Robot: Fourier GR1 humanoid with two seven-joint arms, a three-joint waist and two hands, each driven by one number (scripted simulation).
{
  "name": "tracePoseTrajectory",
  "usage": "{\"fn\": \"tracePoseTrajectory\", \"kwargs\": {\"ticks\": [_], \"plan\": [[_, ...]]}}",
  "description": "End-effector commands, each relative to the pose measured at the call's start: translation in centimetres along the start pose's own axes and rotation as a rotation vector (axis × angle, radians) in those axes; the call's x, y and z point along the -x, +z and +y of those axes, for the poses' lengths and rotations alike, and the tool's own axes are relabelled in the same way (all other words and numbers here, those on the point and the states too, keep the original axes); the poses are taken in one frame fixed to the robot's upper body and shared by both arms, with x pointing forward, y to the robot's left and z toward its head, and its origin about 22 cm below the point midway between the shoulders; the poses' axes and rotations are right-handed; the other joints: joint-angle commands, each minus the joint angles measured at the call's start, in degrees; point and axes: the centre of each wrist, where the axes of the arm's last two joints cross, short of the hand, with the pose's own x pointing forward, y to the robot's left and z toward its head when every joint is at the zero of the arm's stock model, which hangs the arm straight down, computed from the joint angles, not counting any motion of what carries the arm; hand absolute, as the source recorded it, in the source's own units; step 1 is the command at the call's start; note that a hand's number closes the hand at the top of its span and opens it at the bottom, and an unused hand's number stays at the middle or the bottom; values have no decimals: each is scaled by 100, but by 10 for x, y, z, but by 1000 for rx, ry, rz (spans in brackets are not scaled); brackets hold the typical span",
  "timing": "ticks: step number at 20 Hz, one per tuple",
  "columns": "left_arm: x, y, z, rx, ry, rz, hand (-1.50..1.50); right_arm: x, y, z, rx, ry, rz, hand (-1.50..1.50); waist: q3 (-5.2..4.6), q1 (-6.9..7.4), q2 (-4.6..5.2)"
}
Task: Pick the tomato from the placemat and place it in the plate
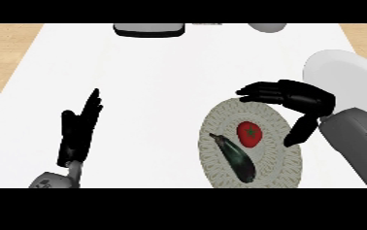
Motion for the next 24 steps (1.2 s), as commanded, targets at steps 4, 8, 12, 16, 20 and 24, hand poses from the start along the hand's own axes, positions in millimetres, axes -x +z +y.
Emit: {"fn": "tracePoseTrajectory", "kwargs": {"ticks": [4,8,12,16,20,24], "plan": [[5,6,3,-4,13,8,0,-3,-24,10,-284,75,71,-150,-2,-14,-8],[-16,-12,2,-5,-4,-7,0,8,-41,8,-334,90,99,-150,0,-27,5],[-9,9,-14,-11,9,16,0,2,-49,18,-359,90,119,-150,0,-55,-15],[15,10,-4,-15,3,6,0,-5,-33,8,-361,106,119,-150,-3,-90,-18],[-9,1,1,-17,-5,14,0,2,-45,17,-396,107,105,-150,-2,-78,-16],[-6,6,3,-8,15,17,0,0,-49,33,-393,102,114,-150,-2,-76,-19]]}}
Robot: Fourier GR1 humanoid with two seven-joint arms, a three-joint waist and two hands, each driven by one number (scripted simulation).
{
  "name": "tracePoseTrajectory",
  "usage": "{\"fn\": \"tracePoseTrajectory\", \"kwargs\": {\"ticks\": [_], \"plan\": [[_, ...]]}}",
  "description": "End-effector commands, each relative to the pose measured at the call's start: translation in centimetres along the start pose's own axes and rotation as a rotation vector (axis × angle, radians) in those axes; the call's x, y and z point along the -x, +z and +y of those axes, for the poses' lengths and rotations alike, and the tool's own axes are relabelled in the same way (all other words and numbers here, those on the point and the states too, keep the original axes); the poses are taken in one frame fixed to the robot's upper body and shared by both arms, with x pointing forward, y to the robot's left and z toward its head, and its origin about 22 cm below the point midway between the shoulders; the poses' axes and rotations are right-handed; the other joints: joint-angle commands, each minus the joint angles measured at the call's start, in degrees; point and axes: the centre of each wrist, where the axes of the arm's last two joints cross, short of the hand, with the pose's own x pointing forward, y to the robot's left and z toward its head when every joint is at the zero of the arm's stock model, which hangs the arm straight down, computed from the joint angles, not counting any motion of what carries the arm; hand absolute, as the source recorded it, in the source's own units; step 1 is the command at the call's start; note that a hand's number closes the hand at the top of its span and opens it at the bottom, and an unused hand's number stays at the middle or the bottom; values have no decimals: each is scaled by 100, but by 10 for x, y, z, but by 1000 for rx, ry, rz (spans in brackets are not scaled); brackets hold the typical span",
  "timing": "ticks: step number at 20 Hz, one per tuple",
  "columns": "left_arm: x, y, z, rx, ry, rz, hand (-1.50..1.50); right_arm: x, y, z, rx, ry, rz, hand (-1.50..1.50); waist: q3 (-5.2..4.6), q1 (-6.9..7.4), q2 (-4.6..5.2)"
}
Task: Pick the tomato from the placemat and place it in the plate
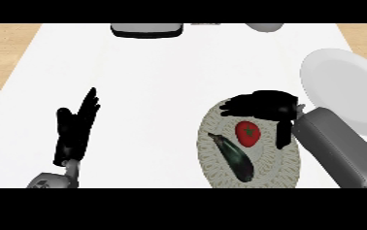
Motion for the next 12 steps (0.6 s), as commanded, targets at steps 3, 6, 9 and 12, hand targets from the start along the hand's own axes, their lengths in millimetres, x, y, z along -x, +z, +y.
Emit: {"fn": "tracePoseTrajectory", "kwargs": {"ticks": [3,6,9,12], "plan": [[6,9,6,8,-7,-2,0,-6,-17,13,-37,-44,-37,-150,0,3,-6],[7,1,6,16,11,-4,0,-2,-21,22,-38,-49,-27,-150,0,2,1],[-3,7,-27,8,1,-1,0,-1,-29,24,-65,-21,-22,-150,2,6,0],[-4,4,1,1,-8,-13,0,12,-28,33,-67,-32,-12,-150,1,24,4]]}}
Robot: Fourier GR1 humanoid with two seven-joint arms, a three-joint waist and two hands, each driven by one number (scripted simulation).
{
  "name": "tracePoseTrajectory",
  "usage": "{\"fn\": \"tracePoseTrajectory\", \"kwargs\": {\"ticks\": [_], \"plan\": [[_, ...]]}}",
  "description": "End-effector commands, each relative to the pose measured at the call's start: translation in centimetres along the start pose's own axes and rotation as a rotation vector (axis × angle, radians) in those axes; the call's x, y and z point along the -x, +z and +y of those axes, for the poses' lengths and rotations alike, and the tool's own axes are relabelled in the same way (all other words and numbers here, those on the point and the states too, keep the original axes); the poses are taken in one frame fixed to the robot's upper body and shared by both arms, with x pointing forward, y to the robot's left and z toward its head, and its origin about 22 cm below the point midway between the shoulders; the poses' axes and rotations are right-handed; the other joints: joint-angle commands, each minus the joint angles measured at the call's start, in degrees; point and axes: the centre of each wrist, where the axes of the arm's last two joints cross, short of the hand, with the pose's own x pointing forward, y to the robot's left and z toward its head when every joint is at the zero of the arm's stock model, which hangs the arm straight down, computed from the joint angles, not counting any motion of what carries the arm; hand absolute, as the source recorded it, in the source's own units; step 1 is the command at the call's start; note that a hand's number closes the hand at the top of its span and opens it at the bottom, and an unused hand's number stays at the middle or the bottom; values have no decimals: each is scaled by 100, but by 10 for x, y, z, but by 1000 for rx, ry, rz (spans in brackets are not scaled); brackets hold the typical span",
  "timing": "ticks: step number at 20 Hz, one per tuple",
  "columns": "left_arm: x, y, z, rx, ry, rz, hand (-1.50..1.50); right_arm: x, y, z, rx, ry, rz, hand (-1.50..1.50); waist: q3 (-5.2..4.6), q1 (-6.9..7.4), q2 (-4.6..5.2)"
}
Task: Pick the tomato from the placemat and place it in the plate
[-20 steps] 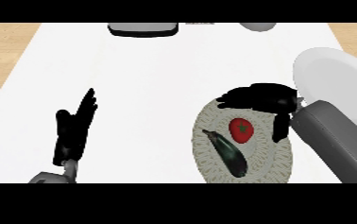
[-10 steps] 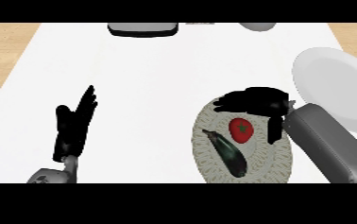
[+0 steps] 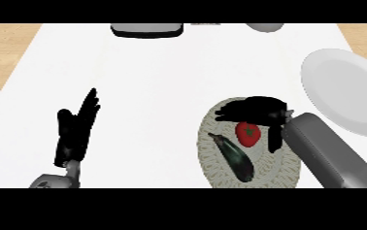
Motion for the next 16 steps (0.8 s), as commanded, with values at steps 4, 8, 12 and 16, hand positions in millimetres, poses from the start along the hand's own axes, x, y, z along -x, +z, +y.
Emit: {"fn": "tracePoseTrajectory", "kwargs": {"ticks": [4,8,12,16], "plan": [[10,7,-7,9,10,-20,0,-1,-33,5,10,48,-87,150,2,42,8],[16,-6,4,-1,3,16,0,6,-14,2,37,75,-93,150,-1,-12,1],[6,-1,4,0,2,2,0,12,-11,4,134,98,-78,150,0,-7,-1],[9,3,0,-15,1,26,0,9,11,-13,367,127,-30,150,0,-90,-25]]}}
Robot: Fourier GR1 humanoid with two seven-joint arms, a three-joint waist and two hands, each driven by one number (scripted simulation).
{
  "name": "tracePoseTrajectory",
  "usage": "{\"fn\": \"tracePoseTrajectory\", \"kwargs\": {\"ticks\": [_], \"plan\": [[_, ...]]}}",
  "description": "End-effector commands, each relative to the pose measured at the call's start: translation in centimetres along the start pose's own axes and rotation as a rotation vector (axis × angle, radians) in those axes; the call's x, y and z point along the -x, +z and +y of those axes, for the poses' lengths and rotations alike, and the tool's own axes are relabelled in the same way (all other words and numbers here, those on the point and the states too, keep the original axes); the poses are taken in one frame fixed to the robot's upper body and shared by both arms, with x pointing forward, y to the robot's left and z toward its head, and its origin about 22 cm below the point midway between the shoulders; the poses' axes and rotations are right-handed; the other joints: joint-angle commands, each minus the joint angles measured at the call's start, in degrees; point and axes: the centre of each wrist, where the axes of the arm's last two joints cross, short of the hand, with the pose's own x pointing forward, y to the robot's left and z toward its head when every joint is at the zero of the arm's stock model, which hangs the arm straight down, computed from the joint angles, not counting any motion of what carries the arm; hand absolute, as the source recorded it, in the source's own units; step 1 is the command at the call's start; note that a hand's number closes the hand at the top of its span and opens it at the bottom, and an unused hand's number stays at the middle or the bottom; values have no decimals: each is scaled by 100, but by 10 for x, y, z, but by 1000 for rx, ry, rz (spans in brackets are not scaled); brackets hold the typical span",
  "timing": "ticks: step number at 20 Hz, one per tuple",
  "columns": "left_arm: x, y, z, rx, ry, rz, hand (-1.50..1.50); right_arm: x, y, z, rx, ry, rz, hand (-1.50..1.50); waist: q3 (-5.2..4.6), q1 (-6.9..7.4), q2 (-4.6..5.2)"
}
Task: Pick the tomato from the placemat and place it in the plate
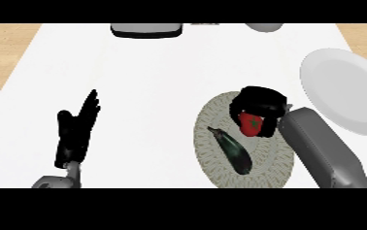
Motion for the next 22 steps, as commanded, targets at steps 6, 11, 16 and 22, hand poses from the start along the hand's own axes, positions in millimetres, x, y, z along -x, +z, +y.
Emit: {"fn": "tracePoseTrajectory", "kwargs": {"ticks": [6,11,16,22], "plan": [[3,5,8,-31,-9,7,0,44,89,-13,472,-156,838,150,-4,-323,-38],[-4,6,4,-29,-12,3,0,38,103,-47,708,-107,981,150,-4,-168,-57],[8,8,9,-22,4,23,0,18,104,-81,999,27,1097,150,-13,-192,-74],[-9,4,-10,-2,6,7,0,10,155,-111,1060,-15,1260,150,-2,-33,-10]]}}
